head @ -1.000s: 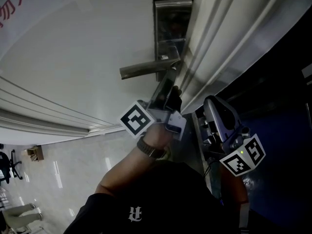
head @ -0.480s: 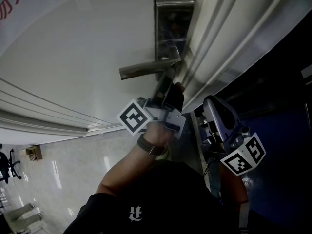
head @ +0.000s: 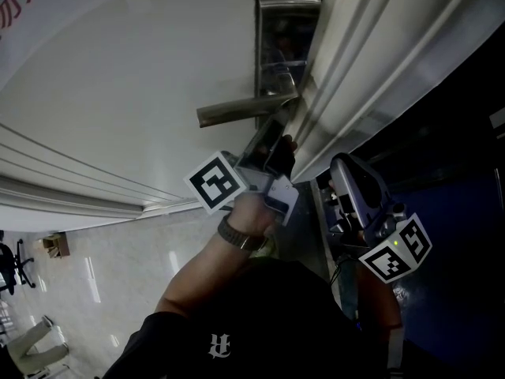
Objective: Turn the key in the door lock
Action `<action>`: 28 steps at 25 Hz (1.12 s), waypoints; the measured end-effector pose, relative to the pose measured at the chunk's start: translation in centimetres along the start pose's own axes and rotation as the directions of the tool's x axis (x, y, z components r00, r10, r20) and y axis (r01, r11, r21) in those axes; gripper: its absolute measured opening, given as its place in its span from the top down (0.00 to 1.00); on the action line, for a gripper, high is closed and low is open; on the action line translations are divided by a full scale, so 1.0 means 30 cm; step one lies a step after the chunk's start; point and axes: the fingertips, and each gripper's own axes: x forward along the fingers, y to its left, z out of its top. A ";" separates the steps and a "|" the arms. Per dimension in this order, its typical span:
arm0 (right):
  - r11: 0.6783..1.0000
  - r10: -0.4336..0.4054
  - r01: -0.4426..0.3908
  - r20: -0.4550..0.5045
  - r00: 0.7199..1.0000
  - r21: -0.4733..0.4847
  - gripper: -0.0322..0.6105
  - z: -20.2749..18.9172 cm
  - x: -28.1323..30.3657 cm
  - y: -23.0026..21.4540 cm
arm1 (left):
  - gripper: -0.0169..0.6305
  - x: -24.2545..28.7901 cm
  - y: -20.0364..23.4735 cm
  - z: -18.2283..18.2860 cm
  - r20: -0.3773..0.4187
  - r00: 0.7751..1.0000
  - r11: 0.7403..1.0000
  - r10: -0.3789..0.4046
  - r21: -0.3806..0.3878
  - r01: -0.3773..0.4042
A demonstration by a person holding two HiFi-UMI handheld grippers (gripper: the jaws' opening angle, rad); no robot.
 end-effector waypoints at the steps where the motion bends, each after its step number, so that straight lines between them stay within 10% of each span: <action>1: 1.000 0.003 -0.003 0.001 1.000 0.001 0.93 -0.001 0.001 0.002 | 0.88 0.000 -0.001 -0.001 -0.009 1.000 1.000 0.016 0.020 -0.015; 8: 1.000 0.017 -0.017 0.005 1.000 0.004 0.93 0.001 0.002 0.018 | 0.89 -0.004 -0.002 -0.002 -0.038 0.994 0.987 0.101 0.131 -0.095; 17: 0.999 0.032 -0.032 0.014 0.999 0.021 0.93 -0.003 0.000 0.012 | 0.88 -0.003 -0.005 -0.005 -0.072 0.973 0.905 0.219 0.389 -0.175; 24: 0.998 0.048 -0.049 0.026 0.998 0.034 0.93 -0.004 -0.001 0.011 | 0.87 0.001 -0.011 -0.013 -0.078 0.942 0.748 0.328 0.631 -0.208; 28: 0.998 0.057 -0.058 0.034 0.998 0.037 0.93 -0.003 -0.001 0.014 | 0.88 0.003 -0.016 -0.020 -0.052 0.920 0.573 0.389 0.795 -0.198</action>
